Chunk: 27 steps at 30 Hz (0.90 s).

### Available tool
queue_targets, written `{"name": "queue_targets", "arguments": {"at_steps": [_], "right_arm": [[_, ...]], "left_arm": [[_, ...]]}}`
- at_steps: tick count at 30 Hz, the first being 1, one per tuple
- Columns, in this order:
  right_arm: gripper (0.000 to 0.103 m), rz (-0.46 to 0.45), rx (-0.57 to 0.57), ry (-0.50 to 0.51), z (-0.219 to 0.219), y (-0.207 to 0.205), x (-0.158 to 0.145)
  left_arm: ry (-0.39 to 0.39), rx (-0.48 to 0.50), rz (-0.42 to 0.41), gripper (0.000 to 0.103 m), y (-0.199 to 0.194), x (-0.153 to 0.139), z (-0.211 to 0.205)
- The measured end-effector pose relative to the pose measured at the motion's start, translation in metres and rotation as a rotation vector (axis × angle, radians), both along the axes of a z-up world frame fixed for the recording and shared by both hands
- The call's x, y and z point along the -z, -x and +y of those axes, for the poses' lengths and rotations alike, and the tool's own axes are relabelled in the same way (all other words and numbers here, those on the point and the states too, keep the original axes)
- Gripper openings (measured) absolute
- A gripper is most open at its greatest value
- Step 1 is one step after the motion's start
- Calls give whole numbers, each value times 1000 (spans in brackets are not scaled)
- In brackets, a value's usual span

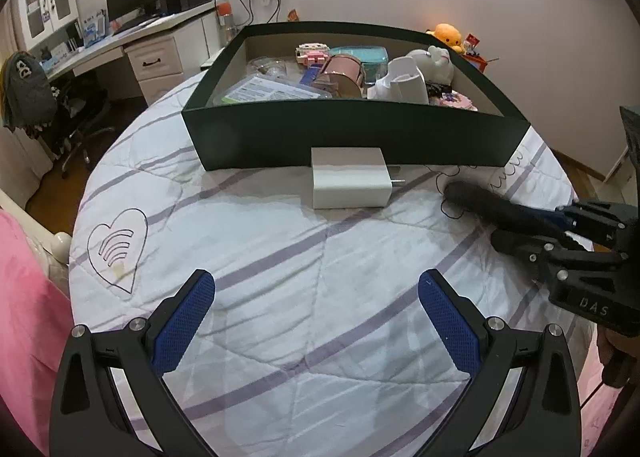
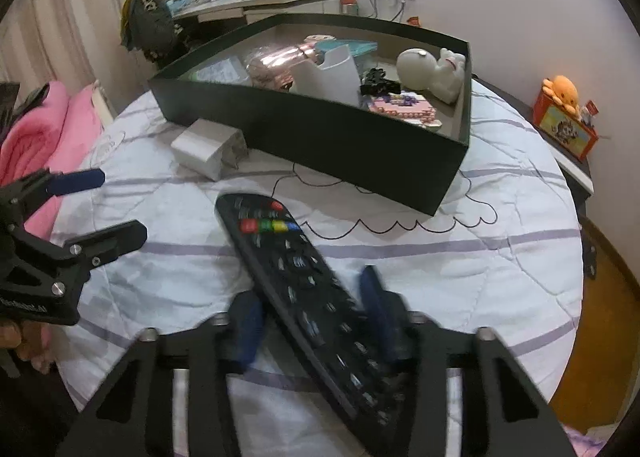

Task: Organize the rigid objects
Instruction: 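Grasp the white charger block with the left gripper while the right holds the remote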

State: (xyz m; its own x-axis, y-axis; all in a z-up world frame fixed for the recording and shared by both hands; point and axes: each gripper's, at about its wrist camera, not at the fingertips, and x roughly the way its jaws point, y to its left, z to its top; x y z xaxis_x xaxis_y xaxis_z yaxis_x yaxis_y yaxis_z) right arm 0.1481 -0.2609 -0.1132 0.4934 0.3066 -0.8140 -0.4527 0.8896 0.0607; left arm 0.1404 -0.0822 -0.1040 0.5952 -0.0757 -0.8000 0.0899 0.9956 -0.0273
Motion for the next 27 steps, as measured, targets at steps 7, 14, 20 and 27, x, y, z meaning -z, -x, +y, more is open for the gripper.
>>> {"name": "queue_targets", "arguments": {"at_steps": [7,14,20,27], "right_arm": [[19,15,-5,-24,23,4,-1],[19,31,61,-67,25,1,0],[19,40,114,-106,20,3,1],[19,42,134,-117,19,3,1]], "left_arm": [[8,10,-16,103,-13,-4,4],[-1,33,-22,103,-44,-3,-5],[4,46,8,103,-68,10,-15],[51,73,8,82,-77,18,-19]]}}
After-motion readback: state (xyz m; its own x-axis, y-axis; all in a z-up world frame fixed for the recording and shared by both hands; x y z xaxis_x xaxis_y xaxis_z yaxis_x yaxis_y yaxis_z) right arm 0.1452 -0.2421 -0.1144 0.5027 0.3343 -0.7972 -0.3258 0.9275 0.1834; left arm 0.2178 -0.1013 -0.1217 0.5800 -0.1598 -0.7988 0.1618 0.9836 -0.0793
